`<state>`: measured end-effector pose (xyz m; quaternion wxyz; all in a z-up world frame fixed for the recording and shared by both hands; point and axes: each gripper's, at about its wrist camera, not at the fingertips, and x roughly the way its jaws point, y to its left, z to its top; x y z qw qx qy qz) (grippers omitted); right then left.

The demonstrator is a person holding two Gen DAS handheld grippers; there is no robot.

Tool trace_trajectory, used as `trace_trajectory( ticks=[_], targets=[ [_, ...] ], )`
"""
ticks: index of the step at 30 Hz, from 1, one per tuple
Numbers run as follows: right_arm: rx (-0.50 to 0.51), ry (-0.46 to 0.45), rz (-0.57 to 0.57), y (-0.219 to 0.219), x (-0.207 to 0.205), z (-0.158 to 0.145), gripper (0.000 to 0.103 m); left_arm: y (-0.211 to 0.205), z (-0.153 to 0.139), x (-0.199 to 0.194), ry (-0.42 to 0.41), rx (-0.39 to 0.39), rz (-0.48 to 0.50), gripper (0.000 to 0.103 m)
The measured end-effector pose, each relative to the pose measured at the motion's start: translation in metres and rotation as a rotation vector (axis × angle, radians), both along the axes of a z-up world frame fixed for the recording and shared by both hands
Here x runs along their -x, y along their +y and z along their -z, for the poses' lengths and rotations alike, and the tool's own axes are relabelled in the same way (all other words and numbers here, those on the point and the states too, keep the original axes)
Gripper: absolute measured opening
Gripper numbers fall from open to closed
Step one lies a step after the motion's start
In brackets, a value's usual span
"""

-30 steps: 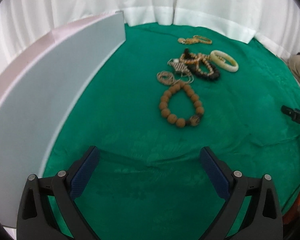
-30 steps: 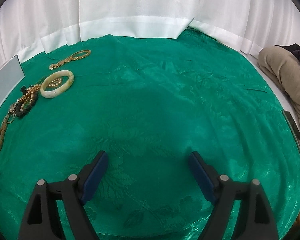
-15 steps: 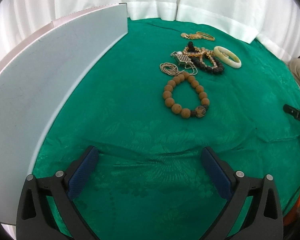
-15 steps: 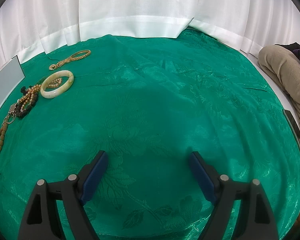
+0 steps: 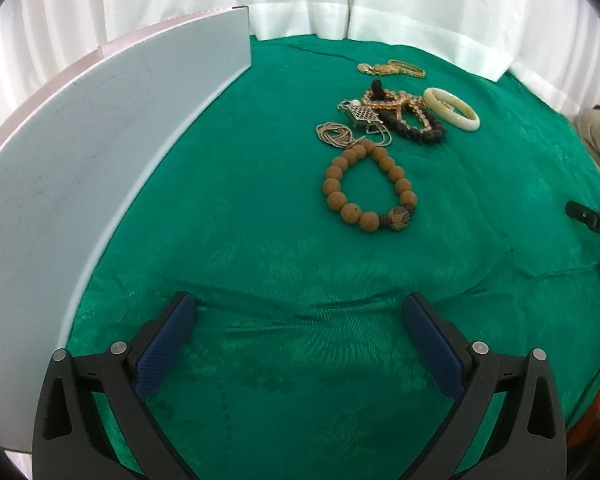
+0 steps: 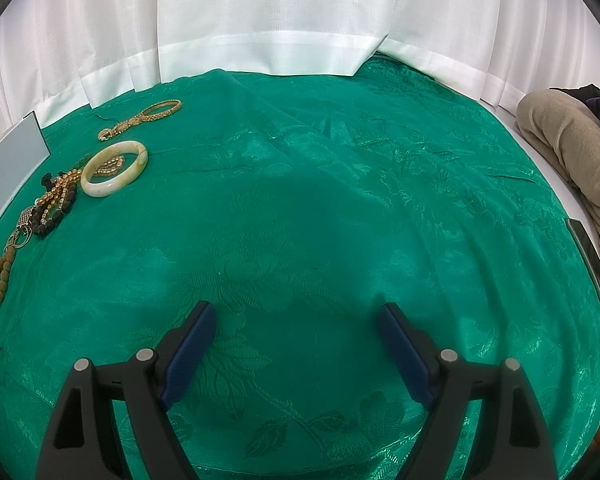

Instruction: Organize jewelry

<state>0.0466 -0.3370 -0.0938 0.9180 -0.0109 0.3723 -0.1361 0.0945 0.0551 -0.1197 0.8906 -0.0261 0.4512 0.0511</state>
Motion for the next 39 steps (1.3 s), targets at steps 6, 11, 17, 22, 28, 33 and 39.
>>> trace_trajectory(
  ticks=[6,11,17,22,28,33,39],
  targets=[
    [0.0,-0.001,0.0,-0.0004,0.0,0.0002,0.085,-0.0009,0.0004,0.0002,-0.004,-0.002,0.003,0.103],
    [0.001,-0.001,0.0,-0.0005,0.0001,0.0002,0.085,-0.0013,0.0007,0.0006,-0.008,-0.003,0.005,0.103],
    [0.001,-0.002,0.0,-0.0007,0.0002,0.0001,0.085,-0.0013,0.0003,-0.0002,-0.003,-0.002,0.007,0.103],
    [0.001,-0.003,0.0,-0.0007,0.0002,0.0001,0.085,-0.0013,0.0007,-0.0001,-0.003,-0.002,0.007,0.103],
    [0.002,-0.004,0.0,-0.0007,0.0003,0.0001,0.085,-0.0017,0.0009,-0.0002,-0.004,-0.002,0.006,0.103],
    [0.002,-0.004,0.0,-0.0008,0.0002,0.0,0.085,-0.0018,0.0008,-0.0003,-0.004,-0.001,0.006,0.103],
    [0.002,-0.004,0.0,-0.0012,0.0002,-0.0001,0.085,-0.0019,0.0007,-0.0007,-0.002,0.0,0.007,0.103]
  ],
)
